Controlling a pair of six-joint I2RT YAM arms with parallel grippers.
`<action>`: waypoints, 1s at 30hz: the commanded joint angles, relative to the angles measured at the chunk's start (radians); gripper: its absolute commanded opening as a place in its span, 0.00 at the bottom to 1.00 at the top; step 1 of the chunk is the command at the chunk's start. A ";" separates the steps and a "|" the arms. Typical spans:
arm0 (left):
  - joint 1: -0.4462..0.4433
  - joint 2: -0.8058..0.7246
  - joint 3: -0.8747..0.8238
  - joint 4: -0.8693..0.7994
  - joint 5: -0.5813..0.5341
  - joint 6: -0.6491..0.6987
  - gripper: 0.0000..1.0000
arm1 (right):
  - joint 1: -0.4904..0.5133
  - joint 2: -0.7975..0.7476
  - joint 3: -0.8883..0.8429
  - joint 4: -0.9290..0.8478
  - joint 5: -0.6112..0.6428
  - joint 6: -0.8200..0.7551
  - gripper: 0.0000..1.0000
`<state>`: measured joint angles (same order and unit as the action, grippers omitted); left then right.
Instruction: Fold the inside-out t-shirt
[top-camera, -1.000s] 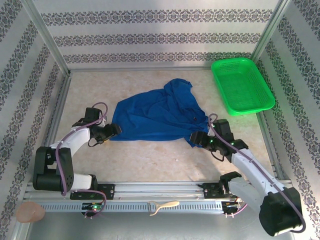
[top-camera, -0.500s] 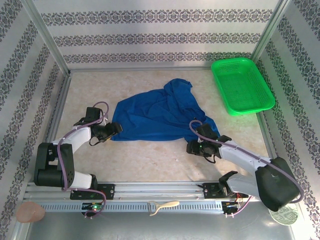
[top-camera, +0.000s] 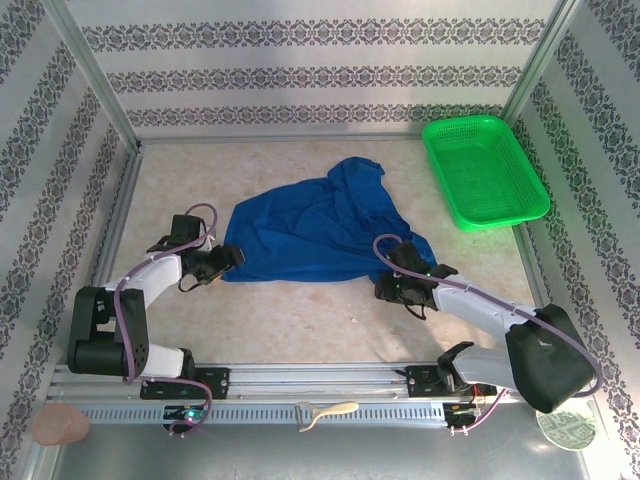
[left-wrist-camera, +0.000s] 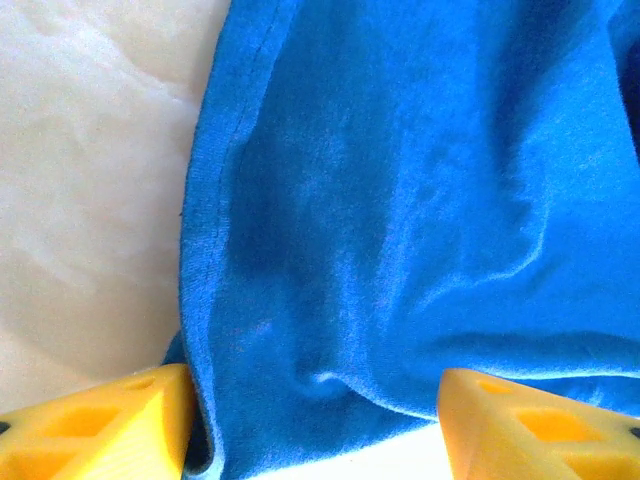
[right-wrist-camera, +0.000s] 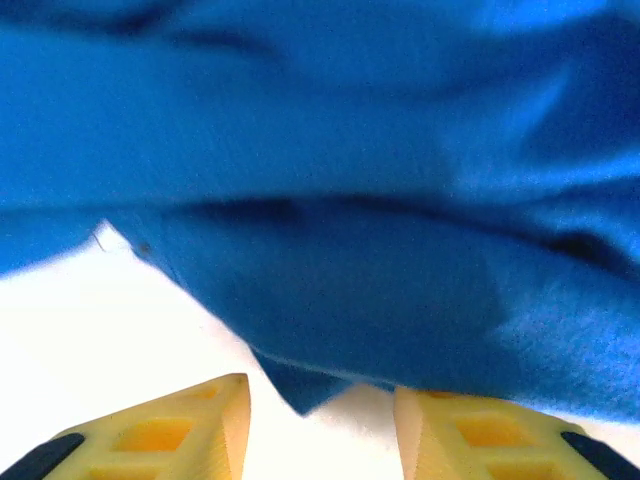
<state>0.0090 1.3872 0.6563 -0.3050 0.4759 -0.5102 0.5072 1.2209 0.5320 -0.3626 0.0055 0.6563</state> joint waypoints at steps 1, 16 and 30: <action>0.013 -0.024 -0.008 0.015 0.020 -0.016 0.65 | 0.018 -0.015 0.036 0.020 0.073 -0.001 0.42; 0.013 -0.014 -0.012 0.038 0.018 -0.031 0.65 | 0.051 0.176 0.045 0.051 0.093 -0.025 0.07; 0.013 0.055 -0.017 0.101 0.007 -0.039 0.37 | -0.168 -0.207 0.190 -0.136 -0.119 -0.082 0.00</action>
<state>0.0090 1.4269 0.6518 -0.2535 0.4789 -0.5476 0.3710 1.0374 0.7033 -0.4225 -0.0422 0.6003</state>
